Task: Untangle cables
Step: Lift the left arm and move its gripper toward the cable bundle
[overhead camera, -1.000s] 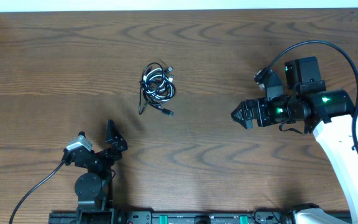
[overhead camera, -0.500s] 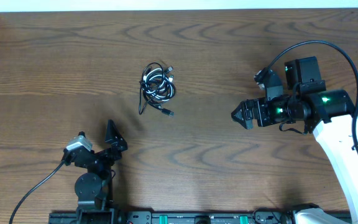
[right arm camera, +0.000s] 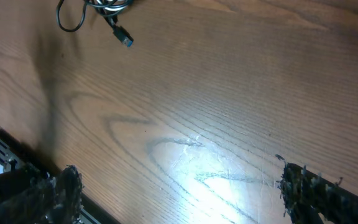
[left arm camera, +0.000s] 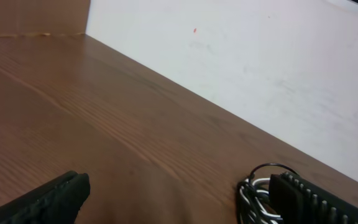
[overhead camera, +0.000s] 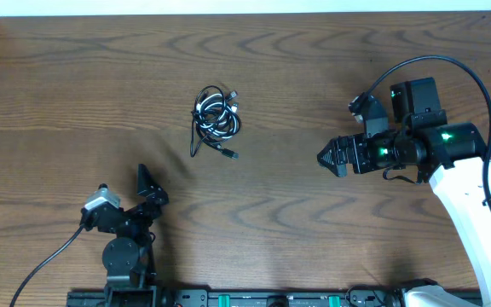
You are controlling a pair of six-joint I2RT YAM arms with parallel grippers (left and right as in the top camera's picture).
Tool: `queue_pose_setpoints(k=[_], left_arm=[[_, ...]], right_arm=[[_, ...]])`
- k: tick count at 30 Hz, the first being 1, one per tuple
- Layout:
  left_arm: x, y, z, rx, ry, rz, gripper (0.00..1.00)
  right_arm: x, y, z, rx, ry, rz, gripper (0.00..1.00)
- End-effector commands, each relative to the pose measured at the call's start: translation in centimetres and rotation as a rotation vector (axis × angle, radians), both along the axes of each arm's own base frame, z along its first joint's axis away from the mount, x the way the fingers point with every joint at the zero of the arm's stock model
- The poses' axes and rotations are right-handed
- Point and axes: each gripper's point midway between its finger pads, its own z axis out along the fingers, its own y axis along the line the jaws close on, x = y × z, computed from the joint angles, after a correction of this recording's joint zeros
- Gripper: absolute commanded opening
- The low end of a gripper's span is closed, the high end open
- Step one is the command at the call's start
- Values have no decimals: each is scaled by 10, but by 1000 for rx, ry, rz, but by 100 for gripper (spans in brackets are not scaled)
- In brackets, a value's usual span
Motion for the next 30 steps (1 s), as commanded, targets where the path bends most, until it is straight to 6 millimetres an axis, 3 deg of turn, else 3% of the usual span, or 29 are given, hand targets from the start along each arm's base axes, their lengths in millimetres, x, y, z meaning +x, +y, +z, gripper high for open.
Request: queue_pose_setpoints(k=[1, 11, 18, 24, 30], left_arm=[[0, -1, -11, -21, 33, -4, 98], [-8, -53, 77, -167, -151, -307, 98], [-39, -62, 127, -238, -91, -353, 98], [-56, -65, 156, -256, 64, -353, 98], [-56, -65, 164, -250, 289, -335, 98]], right_arm=[[3, 1, 4, -1, -15, 8, 99], [3, 1, 4, -1, -15, 8, 99], [3, 1, 4, -1, -15, 8, 99], [3, 1, 4, -1, -14, 8, 99], [3, 1, 4, -1, -15, 8, 99]])
